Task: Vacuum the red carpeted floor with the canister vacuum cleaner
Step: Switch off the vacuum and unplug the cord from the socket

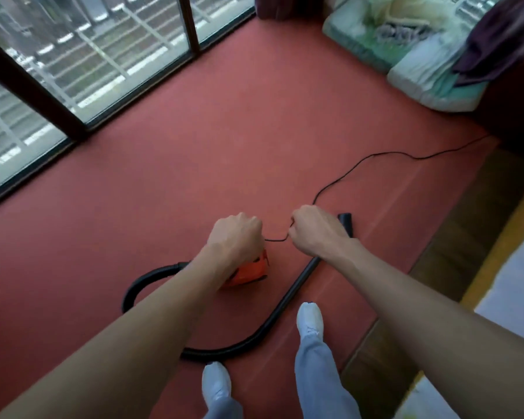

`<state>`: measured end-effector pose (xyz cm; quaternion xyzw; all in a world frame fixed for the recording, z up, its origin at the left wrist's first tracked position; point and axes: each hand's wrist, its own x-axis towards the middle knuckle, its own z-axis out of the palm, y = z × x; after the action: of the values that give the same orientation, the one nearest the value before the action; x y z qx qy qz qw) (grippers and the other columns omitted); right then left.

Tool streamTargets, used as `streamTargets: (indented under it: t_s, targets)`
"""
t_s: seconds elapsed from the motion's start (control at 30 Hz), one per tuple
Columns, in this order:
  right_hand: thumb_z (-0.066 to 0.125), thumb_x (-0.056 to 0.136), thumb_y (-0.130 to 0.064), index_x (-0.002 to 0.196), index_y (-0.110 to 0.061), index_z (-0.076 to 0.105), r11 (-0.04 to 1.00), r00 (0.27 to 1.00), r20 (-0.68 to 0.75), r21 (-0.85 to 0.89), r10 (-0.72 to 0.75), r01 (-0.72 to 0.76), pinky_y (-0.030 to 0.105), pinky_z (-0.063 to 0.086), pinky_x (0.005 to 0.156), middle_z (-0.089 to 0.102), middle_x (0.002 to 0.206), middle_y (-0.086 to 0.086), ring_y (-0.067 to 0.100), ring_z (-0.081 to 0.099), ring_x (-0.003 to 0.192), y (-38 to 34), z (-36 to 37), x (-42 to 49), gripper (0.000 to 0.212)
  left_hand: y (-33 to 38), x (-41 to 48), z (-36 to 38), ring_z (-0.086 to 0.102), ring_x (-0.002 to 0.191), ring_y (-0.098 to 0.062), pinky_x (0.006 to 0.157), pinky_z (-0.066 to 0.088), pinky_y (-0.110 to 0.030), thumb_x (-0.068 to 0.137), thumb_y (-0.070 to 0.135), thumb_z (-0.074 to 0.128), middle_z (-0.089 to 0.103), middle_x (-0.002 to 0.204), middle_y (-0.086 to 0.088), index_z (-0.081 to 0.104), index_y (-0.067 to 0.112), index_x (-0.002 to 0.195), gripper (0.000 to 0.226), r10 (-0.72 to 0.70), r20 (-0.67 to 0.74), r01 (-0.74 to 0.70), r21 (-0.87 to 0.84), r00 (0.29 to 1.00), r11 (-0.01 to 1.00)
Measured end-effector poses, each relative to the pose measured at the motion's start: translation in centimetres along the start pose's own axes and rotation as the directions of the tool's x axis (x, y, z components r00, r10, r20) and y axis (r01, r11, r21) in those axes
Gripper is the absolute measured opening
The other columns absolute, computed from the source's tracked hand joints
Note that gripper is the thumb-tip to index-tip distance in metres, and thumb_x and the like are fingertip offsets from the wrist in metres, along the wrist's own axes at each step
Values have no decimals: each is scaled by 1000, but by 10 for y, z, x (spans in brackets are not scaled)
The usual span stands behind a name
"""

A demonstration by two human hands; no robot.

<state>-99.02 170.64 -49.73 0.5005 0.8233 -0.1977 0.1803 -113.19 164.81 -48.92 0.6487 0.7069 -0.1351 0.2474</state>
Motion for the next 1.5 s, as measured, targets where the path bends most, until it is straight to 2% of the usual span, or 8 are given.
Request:
streamTargets:
  t_s: [0.17,0.23,0.33,0.57,0.77,0.97,1.17,1.5]
  targets:
    - [49,91,-23,99,-6,67,970,972,-107,146,211,-195,33,48,70,66,110,17,37,64,97,-6,-94,-96,26,28,-73,-111,63,84,-35,64,43,-34,93,19,44,67,97,-14,65,6,99,25,117,-129,-125,-55,985,991]
    - [48,89,-24,101,-9,70,946,942,-184,219,281,-239,38,55,75,68,109,14,35,65,96,-7,-123,-136,29,47,-106,-146,62,83,-35,63,44,-34,93,19,43,67,95,-14,65,6,98,26,170,-210,-190,-79,963,979]
    - [49,88,-24,100,-9,71,921,895,-277,280,349,-272,42,56,81,68,106,12,33,64,97,-6,-160,-190,29,80,-152,-190,62,82,-34,64,48,-35,93,20,43,67,93,-11,64,7,97,26,264,-269,-295,-82,926,952]
    - [52,92,-27,110,-9,69,869,813,-338,328,474,-371,44,55,86,66,115,13,33,64,103,12,-221,-279,30,142,-203,-251,61,86,-33,64,40,-33,94,21,45,65,101,-11,64,8,100,24,413,-275,-417,48,868,908]
    - [50,92,-27,107,-10,70,841,764,-378,374,523,-391,40,54,83,67,115,10,31,64,103,62,-240,-317,30,196,-202,-272,62,93,-37,75,51,-40,96,26,44,65,108,-14,63,10,104,26,474,-293,-471,87,830,878]
    - [50,93,-25,108,-9,69,852,783,-376,383,496,-356,40,54,85,67,114,10,28,64,102,136,-259,-329,30,268,-184,-283,62,91,-34,75,53,-40,95,27,44,65,105,-11,65,13,102,26,481,-206,-474,84,852,876]
    - [51,93,-27,108,-9,70,868,793,-385,358,473,-343,43,55,85,68,112,11,28,65,99,226,-290,-319,30,347,-150,-312,61,88,-33,76,52,-40,95,26,45,65,103,-11,65,12,100,26,453,-257,-453,65,853,889]
    - [51,90,-25,89,-9,67,826,765,-357,409,536,-388,35,48,67,67,100,12,29,63,89,344,-342,-282,23,448,-61,-367,62,88,-34,74,54,-40,94,24,47,66,102,-11,66,11,96,24,524,-257,-507,133,812,852]
